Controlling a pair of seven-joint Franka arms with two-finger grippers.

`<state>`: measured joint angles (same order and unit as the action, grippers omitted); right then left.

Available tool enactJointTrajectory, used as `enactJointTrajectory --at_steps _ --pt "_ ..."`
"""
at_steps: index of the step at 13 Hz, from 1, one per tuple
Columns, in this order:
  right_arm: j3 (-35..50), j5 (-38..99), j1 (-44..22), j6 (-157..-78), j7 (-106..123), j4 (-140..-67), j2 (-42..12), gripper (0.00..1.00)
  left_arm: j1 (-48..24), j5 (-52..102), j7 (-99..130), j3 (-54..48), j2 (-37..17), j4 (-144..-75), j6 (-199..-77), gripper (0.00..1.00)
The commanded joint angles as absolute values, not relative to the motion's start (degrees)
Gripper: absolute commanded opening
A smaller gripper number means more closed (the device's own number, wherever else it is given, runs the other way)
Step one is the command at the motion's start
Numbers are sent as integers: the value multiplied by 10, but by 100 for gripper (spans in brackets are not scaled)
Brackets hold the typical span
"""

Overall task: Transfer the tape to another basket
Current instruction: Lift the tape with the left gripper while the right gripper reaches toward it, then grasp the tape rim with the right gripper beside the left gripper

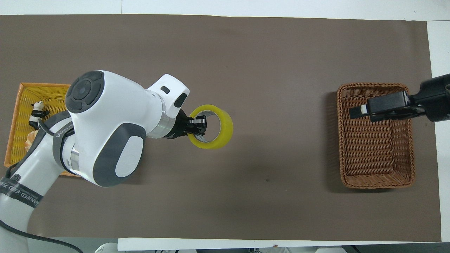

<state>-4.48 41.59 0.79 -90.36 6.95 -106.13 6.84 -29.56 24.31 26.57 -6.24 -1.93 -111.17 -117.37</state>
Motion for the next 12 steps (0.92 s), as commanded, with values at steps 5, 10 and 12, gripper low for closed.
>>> enactJointTrajectory --at_steps 5,10,12 --pt "-42 643 -127 -1092 112 -1164 12 100 -290 254 260 -52 -21 -1101 -1167 0" --pt "-42 802 -199 -1138 184 -1179 -46 100 -291 254 258 -52 -21 -1101 -1169 0" --pt "-43 820 -213 -1141 185 -1185 -44 100 -289 254 260 -52 -22 -1101 -1168 0"
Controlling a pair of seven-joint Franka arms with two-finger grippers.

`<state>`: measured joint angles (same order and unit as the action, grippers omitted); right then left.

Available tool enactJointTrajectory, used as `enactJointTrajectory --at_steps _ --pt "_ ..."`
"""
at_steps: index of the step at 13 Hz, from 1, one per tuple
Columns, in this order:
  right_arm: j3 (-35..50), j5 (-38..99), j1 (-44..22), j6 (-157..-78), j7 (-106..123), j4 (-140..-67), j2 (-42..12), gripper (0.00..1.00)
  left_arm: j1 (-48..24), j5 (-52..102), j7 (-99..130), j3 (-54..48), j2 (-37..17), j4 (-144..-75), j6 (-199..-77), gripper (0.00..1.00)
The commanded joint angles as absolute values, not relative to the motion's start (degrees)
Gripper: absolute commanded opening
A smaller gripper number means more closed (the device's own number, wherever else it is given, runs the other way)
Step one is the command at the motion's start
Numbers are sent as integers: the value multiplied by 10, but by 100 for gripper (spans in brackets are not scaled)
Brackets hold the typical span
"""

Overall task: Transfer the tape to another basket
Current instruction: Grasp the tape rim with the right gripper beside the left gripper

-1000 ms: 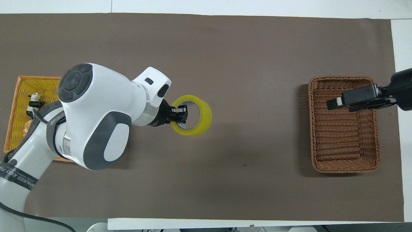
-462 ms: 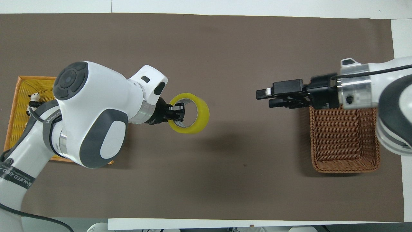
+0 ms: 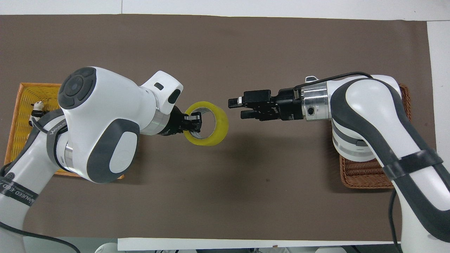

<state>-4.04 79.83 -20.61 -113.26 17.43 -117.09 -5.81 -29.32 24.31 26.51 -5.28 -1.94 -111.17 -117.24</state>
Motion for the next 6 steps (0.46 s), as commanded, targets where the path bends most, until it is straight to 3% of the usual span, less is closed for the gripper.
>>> enactJointTrajectory --at_steps 1,6 --pt "-42 820 -215 -1141 185 -1187 -43 100 -289 254 259 -52 -21 -1102 -1165 0" --pt "-43 817 -242 -1141 206 -1194 -40 100 -290 254 260 -52 -21 -1102 -1166 0"
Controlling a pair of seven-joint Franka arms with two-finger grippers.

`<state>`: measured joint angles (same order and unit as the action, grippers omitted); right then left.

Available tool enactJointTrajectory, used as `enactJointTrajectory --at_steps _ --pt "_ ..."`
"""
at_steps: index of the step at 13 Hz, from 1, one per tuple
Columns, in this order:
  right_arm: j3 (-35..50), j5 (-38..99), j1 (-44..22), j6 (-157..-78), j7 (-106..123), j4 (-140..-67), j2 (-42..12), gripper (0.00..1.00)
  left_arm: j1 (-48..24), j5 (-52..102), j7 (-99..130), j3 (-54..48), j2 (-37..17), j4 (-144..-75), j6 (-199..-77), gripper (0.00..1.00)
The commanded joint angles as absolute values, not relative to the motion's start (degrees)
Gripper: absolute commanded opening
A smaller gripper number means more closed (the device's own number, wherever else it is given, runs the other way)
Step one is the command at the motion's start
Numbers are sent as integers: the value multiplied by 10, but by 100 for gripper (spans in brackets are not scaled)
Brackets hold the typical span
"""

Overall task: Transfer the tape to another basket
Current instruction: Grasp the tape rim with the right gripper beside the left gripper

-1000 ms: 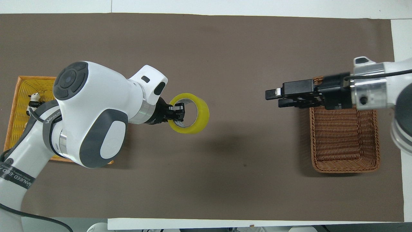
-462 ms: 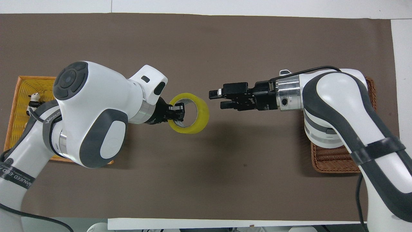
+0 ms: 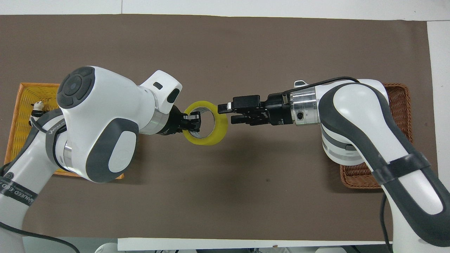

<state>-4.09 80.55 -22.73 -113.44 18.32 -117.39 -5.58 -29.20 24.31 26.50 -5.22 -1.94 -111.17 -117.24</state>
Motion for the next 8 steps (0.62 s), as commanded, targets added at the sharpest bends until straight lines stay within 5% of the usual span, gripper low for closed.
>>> enactJointTrajectory --at_steps 1,3,5,7,8 --pt "-43 813 -244 -1140 206 -1194 -40 100 -290 254 261 -52 -22 -1101 -1169 0" --pt "-43 811 -244 -1141 209 -1193 -40 100 -290 254 261 -52 -22 -1101 -1167 0" --pt "-43 806 -244 -1140 228 -1194 -40 87 -290 254 261 -52 -21 -1101 -1163 0" --pt "-43 800 -244 -1138 231 -1194 -40 57 -291 254 262 -51 -22 -1099 -1169 0" --pt "-43 798 -243 -1135 231 -1194 -40 33 -291 254 262 -51 -22 -1099 -1168 0"
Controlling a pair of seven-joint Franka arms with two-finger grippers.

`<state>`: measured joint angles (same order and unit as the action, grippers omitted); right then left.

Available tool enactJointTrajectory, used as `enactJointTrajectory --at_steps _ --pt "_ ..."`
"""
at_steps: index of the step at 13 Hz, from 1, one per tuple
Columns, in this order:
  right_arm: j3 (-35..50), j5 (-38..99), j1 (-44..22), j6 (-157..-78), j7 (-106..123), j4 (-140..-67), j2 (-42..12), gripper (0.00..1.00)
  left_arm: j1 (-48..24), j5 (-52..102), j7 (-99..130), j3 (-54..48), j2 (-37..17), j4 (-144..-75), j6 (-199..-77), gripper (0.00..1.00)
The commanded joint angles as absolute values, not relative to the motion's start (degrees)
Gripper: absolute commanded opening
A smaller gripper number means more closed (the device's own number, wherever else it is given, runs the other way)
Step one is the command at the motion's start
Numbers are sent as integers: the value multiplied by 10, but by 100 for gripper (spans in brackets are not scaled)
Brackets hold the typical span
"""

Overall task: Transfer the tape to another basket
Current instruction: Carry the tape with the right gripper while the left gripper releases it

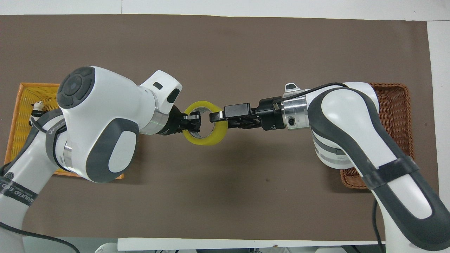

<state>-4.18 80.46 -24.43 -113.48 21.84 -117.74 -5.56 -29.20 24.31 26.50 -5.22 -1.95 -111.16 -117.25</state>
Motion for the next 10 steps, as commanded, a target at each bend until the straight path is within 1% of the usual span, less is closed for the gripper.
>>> enactJointTrajectory --at_steps 1,2,3,5,6,7,8,9,10 --pt "-43 798 -243 -1133 229 -1194 -40 16 -291 254 262 -52 -22 -1100 -1165 0" --pt "-43 797 -243 -1134 231 -1194 -40 10 -291 254 262 -52 -22 -1100 -1165 0" --pt "-43 796 -243 -1136 234 -1194 -40 0 -290 254 262 -51 -22 -1100 -1165 0" --pt "-43 796 -243 -1133 234 -1193 -40 0 -290 254 262 -52 -22 -1099 -1166 1" --pt "-43 796 -240 -1130 233 -1193 -40 0 -290 254 263 -51 -22 -1098 -1162 9" --pt "-43 796 -240 -1130 233 -1193 -40 0 -290 253 266 -50 -21 -1096 -1163 56" --pt "-43 796 -240 -1130 233 -1193 -40 0 -289 246 269 -48 -21 -1087 -1159 97" --pt "-43 795 -240 -1130 233 -1193 -40 0 -282 245 269 -46 -8 -1077 -1149 100" --pt "-43 795 -239 -1130 233 -1193 -40 0 -253 243 267 -46 11 -1067 -1128 100"
